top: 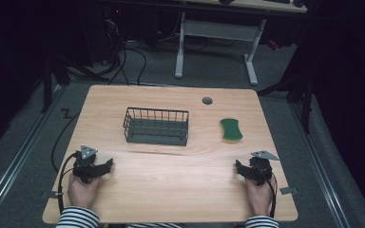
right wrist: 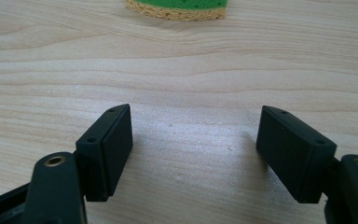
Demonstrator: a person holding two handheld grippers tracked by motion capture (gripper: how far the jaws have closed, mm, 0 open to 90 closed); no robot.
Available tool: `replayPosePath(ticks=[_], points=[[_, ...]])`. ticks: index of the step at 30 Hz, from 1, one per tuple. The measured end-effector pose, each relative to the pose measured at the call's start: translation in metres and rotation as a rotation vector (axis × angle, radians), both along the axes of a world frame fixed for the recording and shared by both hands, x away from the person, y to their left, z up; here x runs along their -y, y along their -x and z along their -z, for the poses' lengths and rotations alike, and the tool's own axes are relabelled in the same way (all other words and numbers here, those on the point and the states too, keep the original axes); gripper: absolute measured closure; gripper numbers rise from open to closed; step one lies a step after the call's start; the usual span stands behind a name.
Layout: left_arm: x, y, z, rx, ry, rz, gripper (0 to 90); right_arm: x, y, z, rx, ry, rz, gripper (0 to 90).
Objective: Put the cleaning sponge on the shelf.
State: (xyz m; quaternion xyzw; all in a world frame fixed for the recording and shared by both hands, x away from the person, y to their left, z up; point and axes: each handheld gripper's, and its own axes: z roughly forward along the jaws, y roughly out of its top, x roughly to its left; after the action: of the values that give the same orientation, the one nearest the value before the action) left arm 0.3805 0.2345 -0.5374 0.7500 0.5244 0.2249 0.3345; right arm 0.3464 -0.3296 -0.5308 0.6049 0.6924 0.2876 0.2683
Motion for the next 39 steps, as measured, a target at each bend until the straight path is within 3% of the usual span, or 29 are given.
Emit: replayPosePath(ticks=[21, 29, 34, 36, 38, 39], points=[[0.001, -0.001, 0.000, 0.000, 0.002, -0.007, 25.3, -0.002, 0.002, 0.000, 0.004, -0.004, -0.003, 32.2], [0.000, 0.000, -0.001, 0.005, 0.004, 0.005, 30.0, -0.002, 0.001, -0.001, -0.002, -0.006, -0.012, 33.4], [0.000, 0.000, -0.001, 0.001, 0.001, 0.010, 31.6, -0.004, 0.002, -0.001, 0.005, -0.002, -0.017, 38.5], [-0.001, -0.002, -0.002, -0.007, 0.018, 0.014, 33.5, -0.004, 0.002, -0.001, 0.007, -0.006, -0.032, 40.1], [0.001, -0.003, -0.010, -0.004, 0.083, 0.019, 36.6, -0.009, 0.005, -0.006, 0.013, -0.045, -0.077, 44.2], [0.001, -0.003, -0.010, -0.004, 0.083, 0.019, 37.5, -0.009, 0.005, -0.006, 0.013, -0.045, -0.077, 44.2]])
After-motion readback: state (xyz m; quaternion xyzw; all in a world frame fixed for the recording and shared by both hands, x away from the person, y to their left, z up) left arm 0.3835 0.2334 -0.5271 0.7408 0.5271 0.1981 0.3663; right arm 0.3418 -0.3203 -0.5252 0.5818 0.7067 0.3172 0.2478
